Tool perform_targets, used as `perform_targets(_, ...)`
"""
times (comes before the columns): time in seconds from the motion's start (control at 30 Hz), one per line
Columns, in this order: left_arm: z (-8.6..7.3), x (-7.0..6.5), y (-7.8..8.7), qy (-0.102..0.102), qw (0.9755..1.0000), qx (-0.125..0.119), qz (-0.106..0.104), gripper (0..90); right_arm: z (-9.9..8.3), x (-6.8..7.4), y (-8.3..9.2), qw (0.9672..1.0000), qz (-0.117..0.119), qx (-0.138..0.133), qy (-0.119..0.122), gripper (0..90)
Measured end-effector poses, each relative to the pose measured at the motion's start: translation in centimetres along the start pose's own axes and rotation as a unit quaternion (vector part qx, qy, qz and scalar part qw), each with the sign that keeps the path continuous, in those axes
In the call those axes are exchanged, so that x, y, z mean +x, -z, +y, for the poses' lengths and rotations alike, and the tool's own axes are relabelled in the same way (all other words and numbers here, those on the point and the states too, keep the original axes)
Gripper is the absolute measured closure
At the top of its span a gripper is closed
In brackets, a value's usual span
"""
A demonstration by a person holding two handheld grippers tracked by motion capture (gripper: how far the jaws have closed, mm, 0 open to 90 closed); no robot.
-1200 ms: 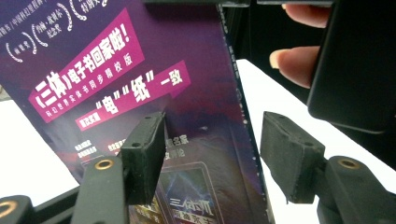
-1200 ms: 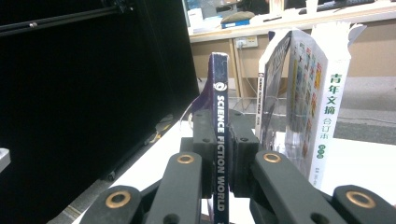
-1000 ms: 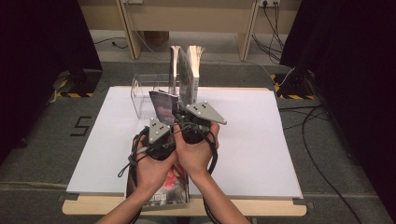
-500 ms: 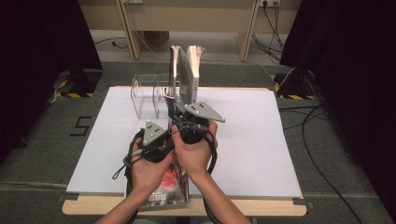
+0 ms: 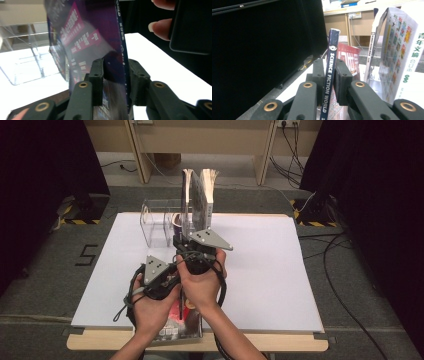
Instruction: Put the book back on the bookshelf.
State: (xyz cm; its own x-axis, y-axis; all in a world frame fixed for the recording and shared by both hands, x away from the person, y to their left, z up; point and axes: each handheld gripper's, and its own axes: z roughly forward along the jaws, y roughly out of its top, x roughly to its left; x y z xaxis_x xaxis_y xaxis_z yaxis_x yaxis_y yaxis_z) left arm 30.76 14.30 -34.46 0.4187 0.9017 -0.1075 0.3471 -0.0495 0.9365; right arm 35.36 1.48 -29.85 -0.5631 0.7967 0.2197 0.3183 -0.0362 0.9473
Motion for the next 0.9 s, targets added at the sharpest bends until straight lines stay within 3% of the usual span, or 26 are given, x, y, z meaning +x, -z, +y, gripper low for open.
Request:
perform_targets(0.3, -0.6, 1.6, 1.5, -0.003, 0.9995, -0.018, 0.025, 80.1, 0.1, 1.2, -0.8, 0.9998, 0.015, 0.005, 0.009, 71.9)
perform_targets(0.5, -0.8, 3.4, 2.0, -0.014, 0.9994, -0.019, 0.025, 84.0, 0.2, 1.2, -0.9, 0.9987, 0.05, 0.006, 0.005, 66.7)
perform_targets(0.57, -0.8, 4.0, 2.1, -0.005, 0.9995, -0.019, 0.023, 84.2, 0.3, 1.0, -0.2, 0.998, 0.063, -0.005, 0.004, 67.6)
perform_targets(0.63, -1.0, 5.0, 2.3, 0.004, 0.9996, -0.02, 0.02, 84.2, 0.6, 0.5, 0.4, 0.9982, 0.055, -0.021, 0.009, 66.8)
perform_targets(0.8, -1.3, 6.1, 2.7, 0.02, 0.9994, -0.027, 0.013, 84.3, 1.0, -1.7, 1.5, 0.9992, 0.034, -0.02, 0.002, 65.1)
perform_targets(0.9, -1.4, 6.5, 2.9, 0.018, 0.9992, -0.035, 0.011, 84.3, 0.8, -2.9, 2.1, 0.9996, 0.02, -0.02, -0.002, 64.2)
